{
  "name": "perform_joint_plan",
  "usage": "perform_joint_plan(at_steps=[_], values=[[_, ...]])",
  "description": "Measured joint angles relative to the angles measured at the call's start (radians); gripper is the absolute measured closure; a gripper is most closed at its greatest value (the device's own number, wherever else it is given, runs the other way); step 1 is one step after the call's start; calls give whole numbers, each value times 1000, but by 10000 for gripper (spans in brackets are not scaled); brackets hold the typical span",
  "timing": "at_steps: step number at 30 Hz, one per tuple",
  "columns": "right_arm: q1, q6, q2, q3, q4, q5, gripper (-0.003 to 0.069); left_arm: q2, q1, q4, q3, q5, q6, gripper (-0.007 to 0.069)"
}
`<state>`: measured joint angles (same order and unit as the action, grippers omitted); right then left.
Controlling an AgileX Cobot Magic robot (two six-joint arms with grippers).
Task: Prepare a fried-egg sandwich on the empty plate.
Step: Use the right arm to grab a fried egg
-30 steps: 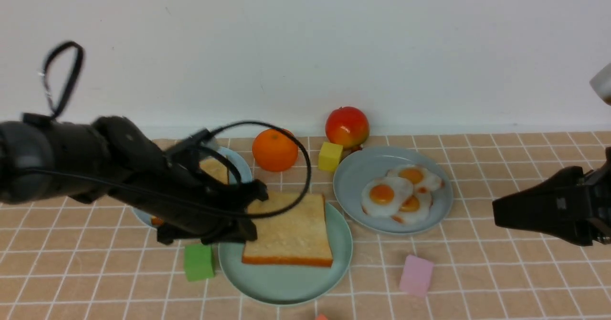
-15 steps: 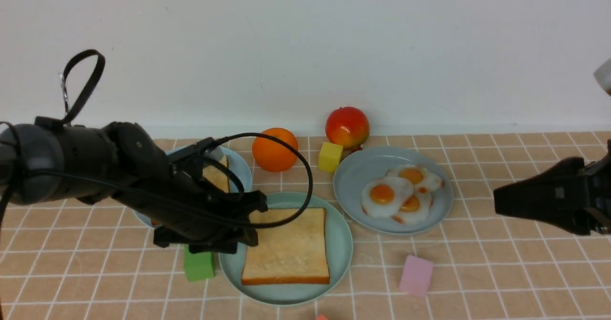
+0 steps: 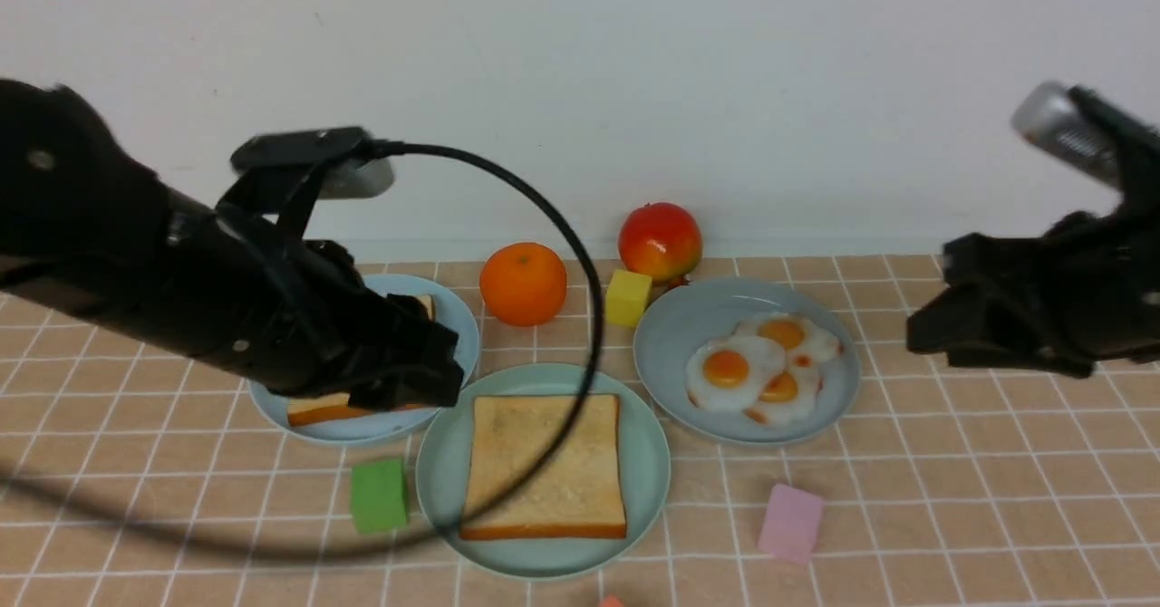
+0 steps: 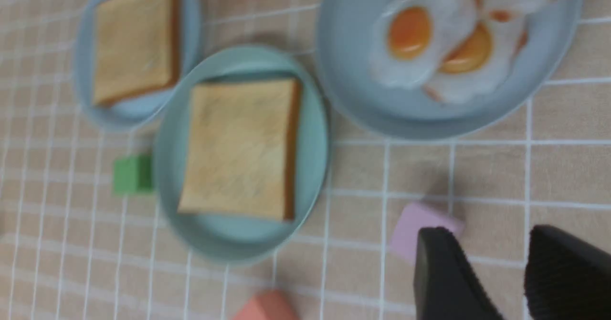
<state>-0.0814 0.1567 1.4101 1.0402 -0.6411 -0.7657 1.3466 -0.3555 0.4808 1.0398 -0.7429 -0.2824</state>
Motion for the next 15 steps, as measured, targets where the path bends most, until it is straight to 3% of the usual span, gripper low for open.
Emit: perform_joint_plan(at_steps=[2,5,6,11,15], values=[[0,-8,95,2,-52,62,363,-68,-74,38,0,-27,-103,459],[0,-9,153,3,-112,106,349,-95,-125,46,0,-36,-136,545],[0,20,208,3,-178,146,335,-104,-168,44,0,-42,-151,621],[0,183,317,4,-415,227,288,-98,-215,16,0,-46,-168,638],[0,424,419,4,-727,267,272,-93,-216,5,0,-46,-169,638]])
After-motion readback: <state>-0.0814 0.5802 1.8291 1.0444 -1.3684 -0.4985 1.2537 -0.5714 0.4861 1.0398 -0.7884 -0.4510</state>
